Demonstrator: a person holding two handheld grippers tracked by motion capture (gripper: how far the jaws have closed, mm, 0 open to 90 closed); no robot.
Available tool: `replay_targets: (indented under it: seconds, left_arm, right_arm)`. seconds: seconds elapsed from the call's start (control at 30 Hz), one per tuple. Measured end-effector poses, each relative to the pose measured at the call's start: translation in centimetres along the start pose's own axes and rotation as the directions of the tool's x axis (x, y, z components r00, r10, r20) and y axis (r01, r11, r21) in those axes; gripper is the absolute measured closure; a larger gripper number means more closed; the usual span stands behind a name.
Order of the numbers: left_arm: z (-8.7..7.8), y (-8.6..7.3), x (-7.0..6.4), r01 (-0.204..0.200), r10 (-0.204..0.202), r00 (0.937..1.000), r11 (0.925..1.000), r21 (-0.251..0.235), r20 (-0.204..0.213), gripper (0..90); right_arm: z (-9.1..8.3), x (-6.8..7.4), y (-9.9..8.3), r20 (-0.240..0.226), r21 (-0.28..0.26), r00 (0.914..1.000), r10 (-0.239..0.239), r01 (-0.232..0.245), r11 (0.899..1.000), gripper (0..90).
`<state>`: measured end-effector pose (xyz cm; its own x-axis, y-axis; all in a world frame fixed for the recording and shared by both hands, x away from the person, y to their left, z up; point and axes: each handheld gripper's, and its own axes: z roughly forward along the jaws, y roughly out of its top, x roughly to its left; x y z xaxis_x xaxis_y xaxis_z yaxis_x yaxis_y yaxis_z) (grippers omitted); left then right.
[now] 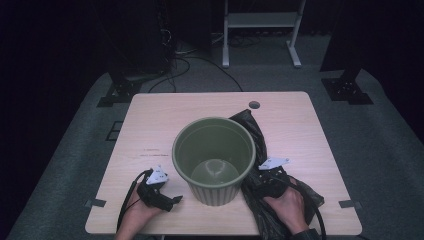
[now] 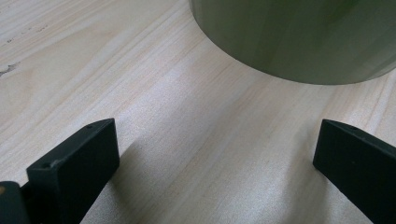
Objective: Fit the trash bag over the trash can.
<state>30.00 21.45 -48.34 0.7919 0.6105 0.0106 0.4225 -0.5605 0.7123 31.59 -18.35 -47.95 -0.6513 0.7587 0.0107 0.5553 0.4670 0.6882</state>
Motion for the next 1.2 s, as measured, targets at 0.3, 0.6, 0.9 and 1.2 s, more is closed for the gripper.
replay_targets:
  seconds: [0.3, 0.6, 0.9, 1.2]
  left_arm:
    - [0.0, 0.0, 0.0, 0.000, 0.000, 1.0000, 1.0000, 0.000, 0.000, 0.0]
    - [0.0, 0.0, 0.0, 0.000, 0.000, 1.0000, 1.0000, 0.000, 0.001, 0.0]
    - [0.0, 0.0, 0.0, -0.001, 0.001, 1.0000, 1.0000, 0.000, 0.001, 0.0]
    - [0.0, 0.0, 0.0, -0.001, 0.001, 1.0000, 1.0000, 0.000, 0.001, 0.0]
  right_arm:
    - [-0.7, 0.3, -0.3, -0.031, -0.040, 0.9991, -0.030, 0.029, 0.999, 76.7]
    - [-1.0, -0.5, -0.4, -0.118, -0.040, 0.9927, -0.027, 0.022, 0.999, 88.9]
    - [-3.2, -0.6, -0.1, -0.252, -0.116, 0.9654, -0.067, 0.038, 0.993, 88.9]
    - [-5.9, -0.3, 1.6, -0.323, -0.187, 0.9353, -0.144, 0.086, 0.979, 89.1]
